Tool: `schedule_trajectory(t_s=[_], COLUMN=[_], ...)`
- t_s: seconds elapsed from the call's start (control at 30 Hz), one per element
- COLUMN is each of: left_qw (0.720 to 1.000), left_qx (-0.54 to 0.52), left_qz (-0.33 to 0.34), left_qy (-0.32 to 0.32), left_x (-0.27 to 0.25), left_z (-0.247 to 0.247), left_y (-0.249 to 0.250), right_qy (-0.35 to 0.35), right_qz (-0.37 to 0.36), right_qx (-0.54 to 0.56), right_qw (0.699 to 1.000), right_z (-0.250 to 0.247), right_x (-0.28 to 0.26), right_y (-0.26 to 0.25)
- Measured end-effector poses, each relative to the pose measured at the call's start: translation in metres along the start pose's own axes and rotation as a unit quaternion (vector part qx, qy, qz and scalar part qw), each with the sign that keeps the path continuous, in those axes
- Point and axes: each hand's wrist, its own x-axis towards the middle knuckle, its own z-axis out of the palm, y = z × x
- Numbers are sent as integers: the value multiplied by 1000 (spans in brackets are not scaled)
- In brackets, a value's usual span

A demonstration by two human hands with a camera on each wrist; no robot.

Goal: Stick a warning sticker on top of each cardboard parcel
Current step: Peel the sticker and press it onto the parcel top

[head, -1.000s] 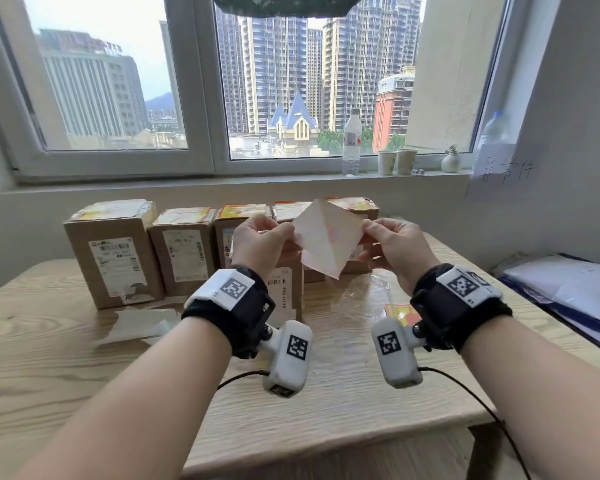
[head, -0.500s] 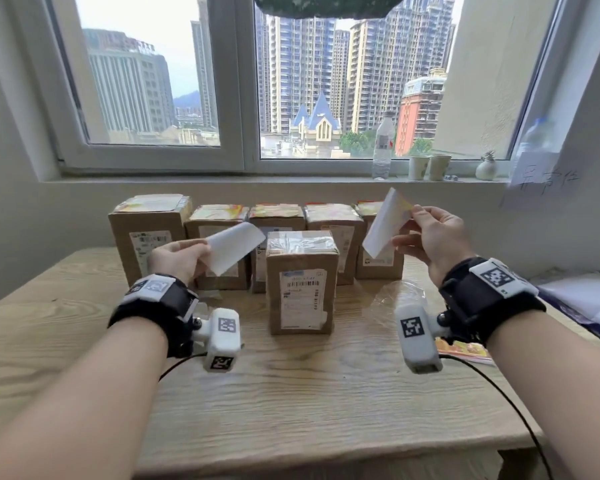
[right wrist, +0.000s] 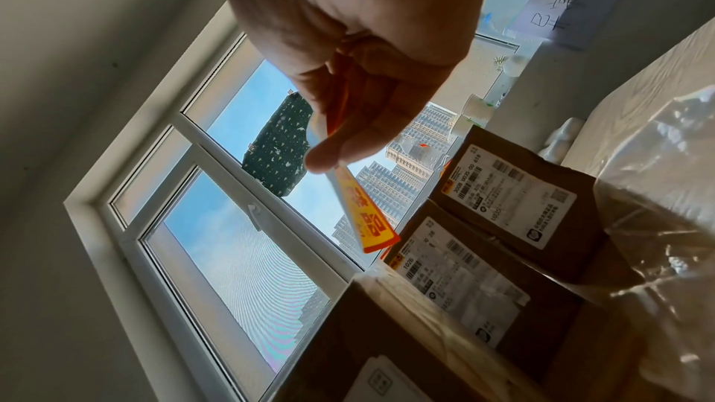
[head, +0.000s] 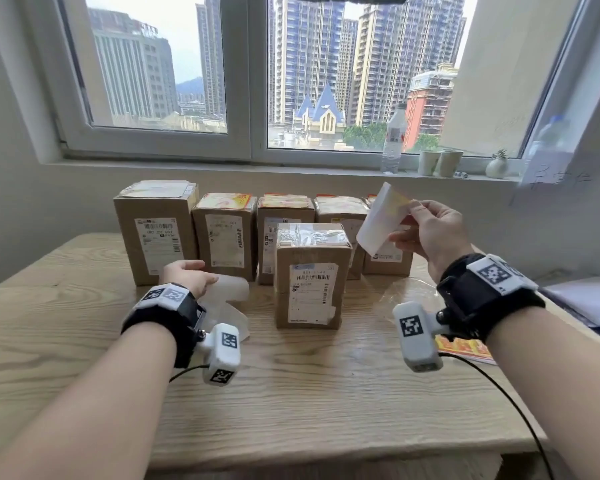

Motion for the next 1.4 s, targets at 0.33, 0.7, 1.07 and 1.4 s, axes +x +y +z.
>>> schedule_trajectory(t_s=[0.33,0.7,1.07,1.4], left_qw=[984,960,967,915], left_qx=[41,61,12,-277], left_qz=[173,133,96,-53], left_qy=[2,-239,-236,-289], left_x=[-66,-141,-133,-78], left_z=[12,61,46,47], left_y=[87,148,157,106], right_qy=[-9,-109,-172,-182], right_qz=[-40,-178,-210,42], right_qx=[-20,-164,-117,-192], right_qw=[999,964,955,964], right_z=[11,29,33,13], right_x=[-5,-29,-37,8], right_y=[-14,-19,-24,42])
